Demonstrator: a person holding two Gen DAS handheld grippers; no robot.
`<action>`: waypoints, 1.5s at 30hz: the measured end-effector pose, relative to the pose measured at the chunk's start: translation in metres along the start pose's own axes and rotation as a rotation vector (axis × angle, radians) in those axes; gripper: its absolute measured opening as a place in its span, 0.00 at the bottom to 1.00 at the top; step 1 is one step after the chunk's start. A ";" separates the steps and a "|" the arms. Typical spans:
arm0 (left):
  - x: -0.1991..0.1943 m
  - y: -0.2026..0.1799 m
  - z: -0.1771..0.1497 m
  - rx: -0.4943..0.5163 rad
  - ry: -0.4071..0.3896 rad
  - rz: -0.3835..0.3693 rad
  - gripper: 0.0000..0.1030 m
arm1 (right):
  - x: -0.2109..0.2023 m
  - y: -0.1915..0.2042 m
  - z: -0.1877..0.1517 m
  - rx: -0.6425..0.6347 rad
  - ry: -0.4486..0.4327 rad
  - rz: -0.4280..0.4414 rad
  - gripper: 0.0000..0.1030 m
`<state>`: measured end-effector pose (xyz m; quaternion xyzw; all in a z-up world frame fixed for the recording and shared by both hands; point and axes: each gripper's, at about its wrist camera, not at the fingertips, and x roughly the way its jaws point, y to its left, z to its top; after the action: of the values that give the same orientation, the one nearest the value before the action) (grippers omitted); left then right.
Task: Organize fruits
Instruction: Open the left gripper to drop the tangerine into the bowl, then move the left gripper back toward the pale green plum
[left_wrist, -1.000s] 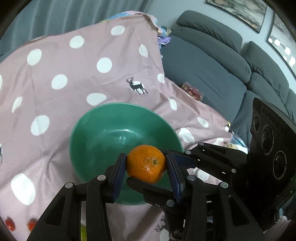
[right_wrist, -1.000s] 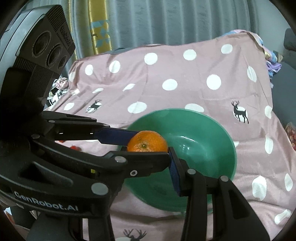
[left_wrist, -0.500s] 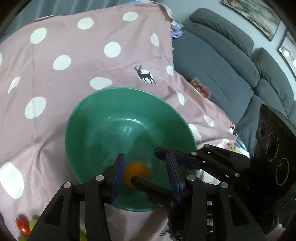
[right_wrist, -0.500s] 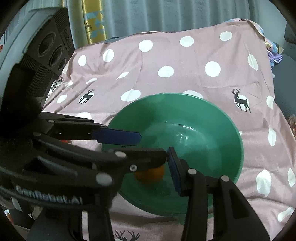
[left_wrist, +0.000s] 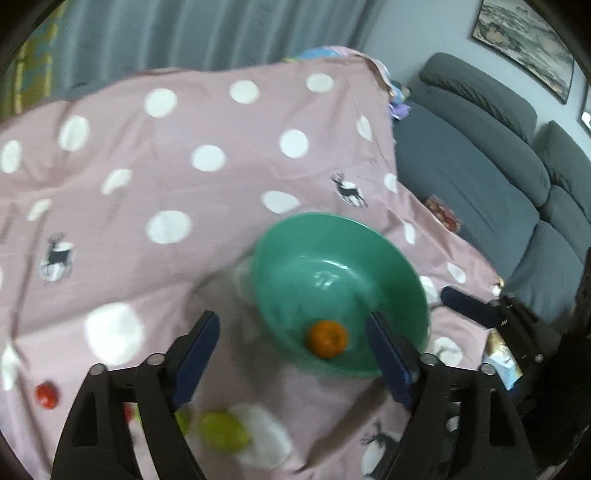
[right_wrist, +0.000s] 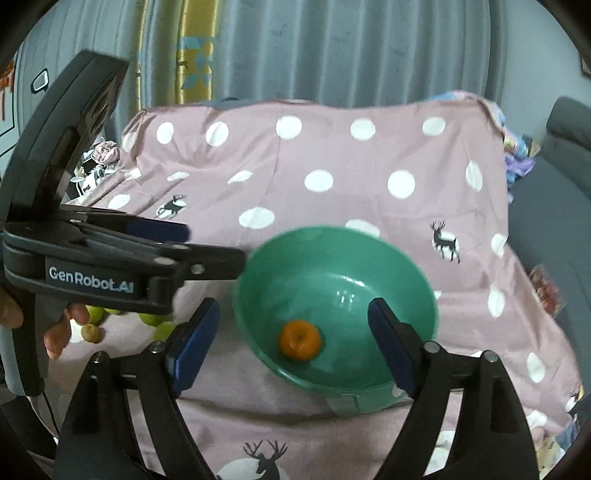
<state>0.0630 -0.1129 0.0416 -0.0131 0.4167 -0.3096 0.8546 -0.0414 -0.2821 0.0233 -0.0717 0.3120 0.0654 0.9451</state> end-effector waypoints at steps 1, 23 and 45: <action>-0.005 0.002 -0.003 0.000 -0.006 0.014 0.92 | -0.005 0.002 0.001 -0.007 -0.012 -0.003 0.84; -0.115 0.103 -0.085 -0.350 -0.111 0.044 0.95 | -0.024 0.052 -0.012 0.035 0.046 0.209 0.96; -0.058 0.102 -0.131 -0.282 0.094 -0.029 0.99 | 0.030 0.095 -0.046 -0.037 0.212 0.335 0.85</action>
<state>-0.0053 0.0315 -0.0317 -0.1245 0.4954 -0.2604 0.8193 -0.0599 -0.1945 -0.0406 -0.0427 0.4159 0.2198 0.8814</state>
